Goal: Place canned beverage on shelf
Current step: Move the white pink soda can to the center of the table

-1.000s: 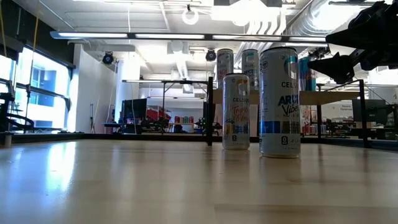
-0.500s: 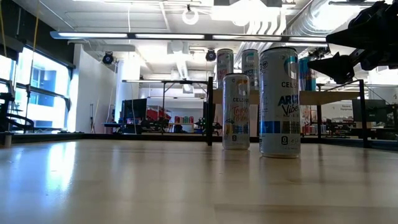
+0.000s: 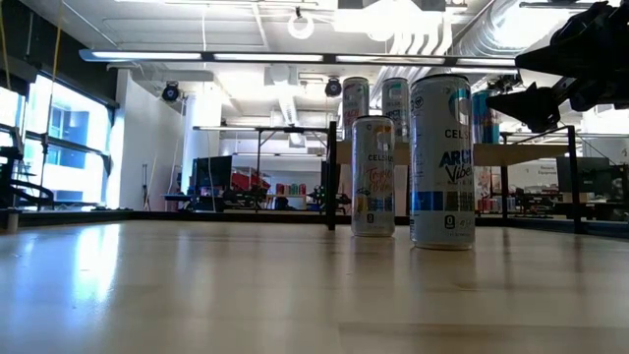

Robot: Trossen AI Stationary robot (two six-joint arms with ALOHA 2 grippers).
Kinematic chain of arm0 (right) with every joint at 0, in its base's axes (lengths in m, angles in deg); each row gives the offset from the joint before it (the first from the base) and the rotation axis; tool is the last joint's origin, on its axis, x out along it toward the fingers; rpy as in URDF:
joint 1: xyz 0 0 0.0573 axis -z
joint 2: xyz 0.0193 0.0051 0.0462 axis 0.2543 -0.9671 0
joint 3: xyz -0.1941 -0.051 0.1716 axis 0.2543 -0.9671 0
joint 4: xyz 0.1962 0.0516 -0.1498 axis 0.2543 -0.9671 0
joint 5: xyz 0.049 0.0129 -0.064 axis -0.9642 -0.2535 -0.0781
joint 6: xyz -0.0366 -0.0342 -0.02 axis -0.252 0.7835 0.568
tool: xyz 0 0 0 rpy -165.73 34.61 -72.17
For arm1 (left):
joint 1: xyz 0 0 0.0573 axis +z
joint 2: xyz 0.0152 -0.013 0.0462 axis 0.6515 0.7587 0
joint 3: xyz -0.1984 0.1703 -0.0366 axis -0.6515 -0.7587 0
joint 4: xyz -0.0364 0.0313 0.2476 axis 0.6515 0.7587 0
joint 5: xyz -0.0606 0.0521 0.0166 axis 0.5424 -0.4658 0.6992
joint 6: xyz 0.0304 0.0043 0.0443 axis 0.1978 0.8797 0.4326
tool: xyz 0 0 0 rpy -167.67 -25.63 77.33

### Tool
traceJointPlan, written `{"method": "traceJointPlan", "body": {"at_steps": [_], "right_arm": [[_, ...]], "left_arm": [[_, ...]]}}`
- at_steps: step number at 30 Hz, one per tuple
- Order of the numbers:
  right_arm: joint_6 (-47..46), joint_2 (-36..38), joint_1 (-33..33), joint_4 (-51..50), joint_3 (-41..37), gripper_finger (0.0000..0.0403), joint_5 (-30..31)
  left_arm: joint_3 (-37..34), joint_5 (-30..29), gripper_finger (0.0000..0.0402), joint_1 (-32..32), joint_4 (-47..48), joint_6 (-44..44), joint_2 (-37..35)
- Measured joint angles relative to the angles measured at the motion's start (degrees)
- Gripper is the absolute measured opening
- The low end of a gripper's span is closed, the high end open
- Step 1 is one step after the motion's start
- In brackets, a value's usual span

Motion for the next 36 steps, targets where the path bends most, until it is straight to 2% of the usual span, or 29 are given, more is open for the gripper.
{"method": "traceJointPlan", "body": {"at_steps": [4, 11, 18, 24, 31, 36], "right_arm": [[0.0, 0.0, 0.0, 0.0, 0.0, 0.0389, 0.0], [0.0, 0.0, 0.0, 0.0, 0.0, 0.0389, 0.3], [0.0, 0.0, 0.0, 0.0, 0.0, 0.0389, 0.2], [0.0, 0.0, 0.0, 0.0, 0.0, 0.0389, 0.2], [0.0, 0.0, 0.0, 0.0, 0.0, 0.0389, 0.2], [0.0, 0.0, 0.0, 0.0, 0.0, 0.0389, 0.1]], "left_arm": [[0.0, 3.4, 0.0337, 0.1, -0.7, -3.0, 0.0], [0.0, 0.6, 0.0337, 0.9, -2.9, -3.6, 0.0], [0.0, 3.6, 0.0337, 3.4, -3.6, -6.0, 2.3], [0.0, 12.2, 0.0337, 6.3, -3.1, -10.4, 2.9], [0.0, 12.3, 0.0337, 7.7, -3.1, -13.0, 2.9], [0.0, 12.0, 0.0333, 8.3, -3.5, -18.0, 2.9]]}}
